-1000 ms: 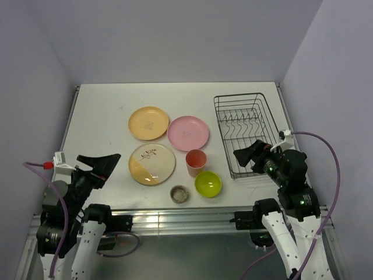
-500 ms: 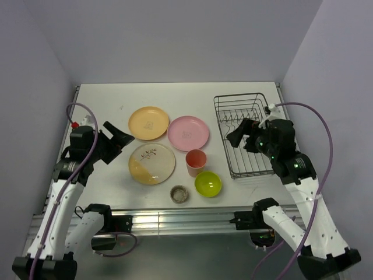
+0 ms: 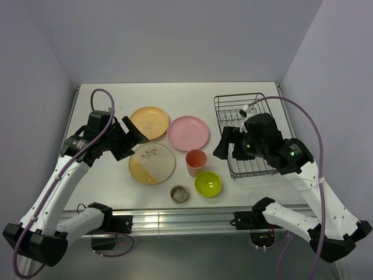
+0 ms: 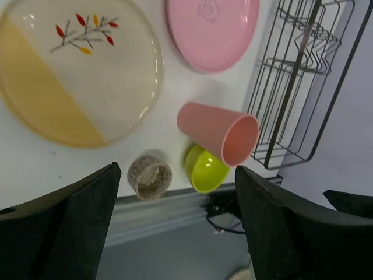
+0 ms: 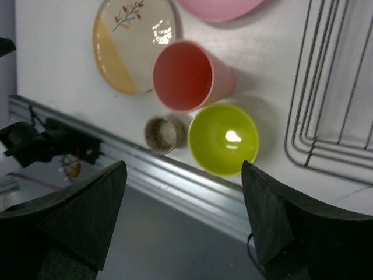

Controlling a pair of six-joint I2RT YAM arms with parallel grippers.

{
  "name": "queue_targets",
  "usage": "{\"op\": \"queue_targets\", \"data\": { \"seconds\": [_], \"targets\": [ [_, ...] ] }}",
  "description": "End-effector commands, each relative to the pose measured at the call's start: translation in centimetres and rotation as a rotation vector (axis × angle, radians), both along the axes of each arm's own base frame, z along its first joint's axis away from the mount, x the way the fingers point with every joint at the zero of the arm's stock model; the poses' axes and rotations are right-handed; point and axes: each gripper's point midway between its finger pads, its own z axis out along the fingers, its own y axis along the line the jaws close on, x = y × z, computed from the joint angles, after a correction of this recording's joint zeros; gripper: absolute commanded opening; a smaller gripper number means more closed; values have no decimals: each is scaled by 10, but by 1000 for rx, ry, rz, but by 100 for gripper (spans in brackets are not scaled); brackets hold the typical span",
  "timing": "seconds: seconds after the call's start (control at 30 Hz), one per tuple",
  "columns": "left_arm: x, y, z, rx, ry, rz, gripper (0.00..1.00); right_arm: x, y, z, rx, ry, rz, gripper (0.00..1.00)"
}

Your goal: Load the mixed dishes into the dish rack

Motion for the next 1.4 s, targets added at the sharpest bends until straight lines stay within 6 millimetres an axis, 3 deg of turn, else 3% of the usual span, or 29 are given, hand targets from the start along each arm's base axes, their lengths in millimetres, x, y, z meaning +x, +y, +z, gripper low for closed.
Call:
{"op": "queue_targets", "data": {
  "seconds": [0.0,0.1,0.17,0.23,0.43,0.63,0.77,1.03,1.37],
  "targets": [
    [-31,-8,12,-56,75,0,86,-46,-5,-13,44,159,17,85],
    [-41,-18,10,-95,85,-19,83,-74,-10,-53,102,243,-21,78],
    [-44,-22,8,-102,97,-29,82,-80,-10,-67,158,284,-93,72],
    [-43,-26,9,-100,100,-37,82,-82,-12,-83,201,293,-140,65],
    [-35,-45,15,-74,109,-84,81,-73,-12,-121,192,378,-285,65],
    [-30,-68,27,-44,90,-148,81,-55,-6,-146,207,405,-382,65],
    [-38,-78,29,-51,81,-177,81,-48,-10,-162,198,428,-471,64],
    [-49,-72,15,-44,101,-179,81,-47,-12,-193,116,464,-526,64],
    [-51,-69,19,-33,97,-181,81,-61,4,-218,24,479,-493,61]
  ]
}}
